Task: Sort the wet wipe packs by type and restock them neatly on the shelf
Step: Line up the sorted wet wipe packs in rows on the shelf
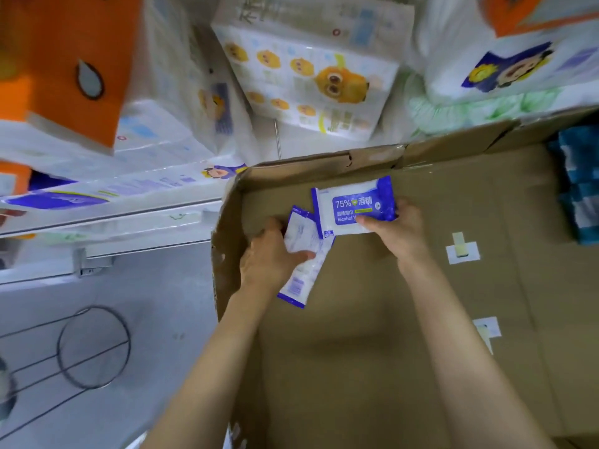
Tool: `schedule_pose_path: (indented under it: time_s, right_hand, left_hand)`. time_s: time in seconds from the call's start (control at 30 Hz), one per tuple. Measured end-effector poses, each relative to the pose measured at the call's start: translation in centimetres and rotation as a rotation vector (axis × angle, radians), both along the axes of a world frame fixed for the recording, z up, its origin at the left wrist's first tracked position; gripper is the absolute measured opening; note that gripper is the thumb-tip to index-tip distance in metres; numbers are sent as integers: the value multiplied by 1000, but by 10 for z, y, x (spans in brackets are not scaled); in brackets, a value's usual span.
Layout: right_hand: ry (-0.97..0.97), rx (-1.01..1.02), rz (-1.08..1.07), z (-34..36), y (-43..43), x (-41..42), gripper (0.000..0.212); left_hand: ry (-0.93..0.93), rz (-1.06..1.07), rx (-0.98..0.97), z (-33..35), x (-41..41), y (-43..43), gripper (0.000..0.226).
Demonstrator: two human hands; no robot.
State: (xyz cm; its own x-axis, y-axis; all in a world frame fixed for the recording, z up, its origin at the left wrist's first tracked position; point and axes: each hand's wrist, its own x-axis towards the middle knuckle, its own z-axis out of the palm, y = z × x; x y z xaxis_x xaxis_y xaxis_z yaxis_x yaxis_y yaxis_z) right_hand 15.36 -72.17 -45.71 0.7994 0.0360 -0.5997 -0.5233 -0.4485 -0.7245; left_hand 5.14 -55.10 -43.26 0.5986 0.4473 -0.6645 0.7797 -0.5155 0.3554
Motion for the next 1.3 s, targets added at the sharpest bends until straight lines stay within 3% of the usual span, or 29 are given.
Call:
schedule_pose_path:
  time_s: [0.1,0.17,0.3,0.37,0.47,0.57,0.63,0.7,0.87,1.03,1.1,1.23,1.3]
  right_hand:
    - [112,333,-229,24,-12,-24,32]
    - [142,438,-324,38,-28,-46,31]
    - [169,495,-351,72,-55,-91,33]
    - [187,537,-356,91,-62,-111,37]
    - [182,655,-362,119,-62,-134,58]
    - [183,769,-394,151,-51,-145,30]
    - [180,808,-425,175,-40,-149,23]
    - [160,834,-435,200,-29,-152,23]
    - [133,891,-327,261,2,-171,14]
    - [232,926,-75,306,42,-214,29]
    - [268,944,16,316,61,-234,34]
    - [236,859,130,327,106,-269,44]
    - [196,835,155,335,129,-282,41]
  left_hand:
    - [-92,96,-178,16,-21,-10,37]
    - [-188,271,-336,37,-41,-19,19]
    - [-353,767,-829,83,-84,-31,32]
    - [-315,926,-1027,99,-102,-31,45]
    - [-320,969,-1376,124,-118,-32,47]
    - [-460,978,-1597,142,-130,-30,50]
    - [-479,979,-1680,156,-135,-27,53]
    - [-487,954,-1710,173,-143,-22,58]
    - [-541,830,-1540,215,-174,6,80]
    - [-613,880,-1519,240,-212,39,93]
    - [-644,899,-1520,253,-226,53,88]
    - [-678,910,-1403,278,-252,85,53]
    - [-685,877,-1312,285,-262,105,55]
